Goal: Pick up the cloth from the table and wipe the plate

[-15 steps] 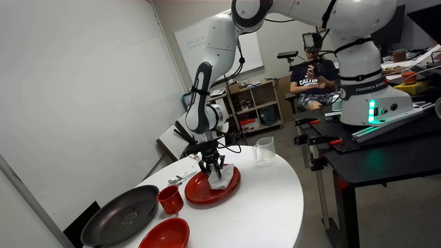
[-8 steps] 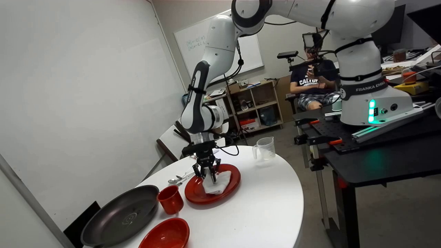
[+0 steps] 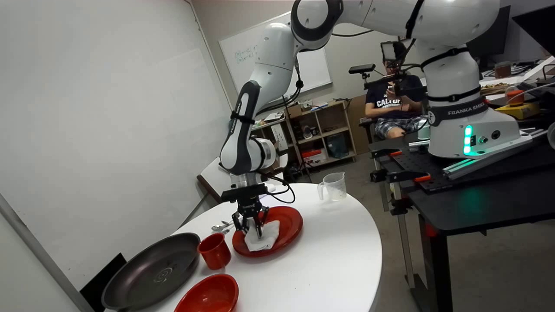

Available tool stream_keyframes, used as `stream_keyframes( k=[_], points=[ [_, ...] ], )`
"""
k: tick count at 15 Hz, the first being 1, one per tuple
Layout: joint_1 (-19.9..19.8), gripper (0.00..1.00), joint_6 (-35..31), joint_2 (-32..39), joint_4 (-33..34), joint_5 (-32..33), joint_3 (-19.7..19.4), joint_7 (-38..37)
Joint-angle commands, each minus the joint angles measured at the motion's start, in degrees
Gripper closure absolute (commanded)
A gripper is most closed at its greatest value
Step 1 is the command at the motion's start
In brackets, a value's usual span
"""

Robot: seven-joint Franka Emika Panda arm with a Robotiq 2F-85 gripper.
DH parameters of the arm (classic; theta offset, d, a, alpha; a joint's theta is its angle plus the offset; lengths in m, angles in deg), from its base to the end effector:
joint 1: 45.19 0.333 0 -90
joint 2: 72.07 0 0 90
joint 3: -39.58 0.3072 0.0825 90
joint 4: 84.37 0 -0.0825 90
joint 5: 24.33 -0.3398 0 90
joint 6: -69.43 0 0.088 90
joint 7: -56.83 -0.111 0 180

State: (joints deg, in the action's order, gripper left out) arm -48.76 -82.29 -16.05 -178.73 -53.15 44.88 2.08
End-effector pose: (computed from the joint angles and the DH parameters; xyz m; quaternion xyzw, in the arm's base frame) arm 0.6290 0.0014 0.0723 -0.7517 0.6404 0.0683 0.1422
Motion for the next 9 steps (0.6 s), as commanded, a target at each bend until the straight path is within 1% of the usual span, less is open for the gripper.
stream_keyframes(
  k=[1,3,5,7,9],
  points=[
    [3.4,0.94,-3.0,1.6,1.8,1.6,-4.5,-1.5],
    [6.2,0.94,-4.8,2.0,1.4,3.5,-8.8,-4.2],
    [7.5,0.94,-5.4,2.3,1.2,4.7,-11.1,-6.0],
    [8.4,0.94,-5.3,2.4,1.1,5.6,-12.5,-7.6],
    [8.6,0.94,-4.7,2.3,0.9,6.2,-12.9,-8.9]
  ],
)
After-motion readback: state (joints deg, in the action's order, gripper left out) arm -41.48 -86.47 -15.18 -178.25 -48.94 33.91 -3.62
